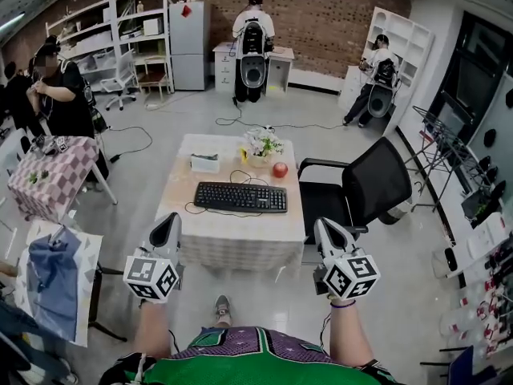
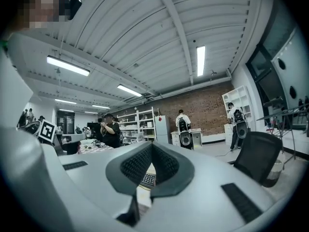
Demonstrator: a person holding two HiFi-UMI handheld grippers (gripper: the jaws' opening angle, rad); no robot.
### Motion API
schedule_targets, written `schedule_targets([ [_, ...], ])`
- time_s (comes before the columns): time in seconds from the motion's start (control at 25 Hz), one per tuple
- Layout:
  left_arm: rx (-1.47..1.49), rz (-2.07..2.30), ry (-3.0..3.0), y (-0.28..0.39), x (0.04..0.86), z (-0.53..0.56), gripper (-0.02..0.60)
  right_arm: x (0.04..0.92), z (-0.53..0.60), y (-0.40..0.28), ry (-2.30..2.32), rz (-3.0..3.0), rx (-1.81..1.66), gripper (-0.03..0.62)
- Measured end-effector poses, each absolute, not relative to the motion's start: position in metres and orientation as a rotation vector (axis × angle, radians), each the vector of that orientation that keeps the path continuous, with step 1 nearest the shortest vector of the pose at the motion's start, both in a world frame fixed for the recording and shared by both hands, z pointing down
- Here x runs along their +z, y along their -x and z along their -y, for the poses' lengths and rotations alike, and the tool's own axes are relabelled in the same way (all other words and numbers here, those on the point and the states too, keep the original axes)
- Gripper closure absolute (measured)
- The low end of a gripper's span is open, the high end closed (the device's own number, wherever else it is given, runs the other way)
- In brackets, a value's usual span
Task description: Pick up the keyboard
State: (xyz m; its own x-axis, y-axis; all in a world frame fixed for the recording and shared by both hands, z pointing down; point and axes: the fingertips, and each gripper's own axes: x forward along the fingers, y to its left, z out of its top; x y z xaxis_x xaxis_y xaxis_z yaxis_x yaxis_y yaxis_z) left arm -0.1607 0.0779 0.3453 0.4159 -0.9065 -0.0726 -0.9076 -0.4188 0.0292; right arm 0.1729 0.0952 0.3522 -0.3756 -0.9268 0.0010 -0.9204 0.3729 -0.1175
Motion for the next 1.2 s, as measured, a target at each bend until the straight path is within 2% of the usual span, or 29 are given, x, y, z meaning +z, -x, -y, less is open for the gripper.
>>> schedule_targets([
  [0.6, 0.136, -1.668, 2.704, 0.211, 0.342, 0.09, 0.563, 0.332, 0.068, -0.13, 1.773, -2.481, -0.165, 0.594],
  [1.2, 0.153, -1.551, 2.784, 0.223, 0.346, 0.199, 0.564, 0.332, 0.155, -0.102, 1.843, -2.428, -0.16, 0.594],
])
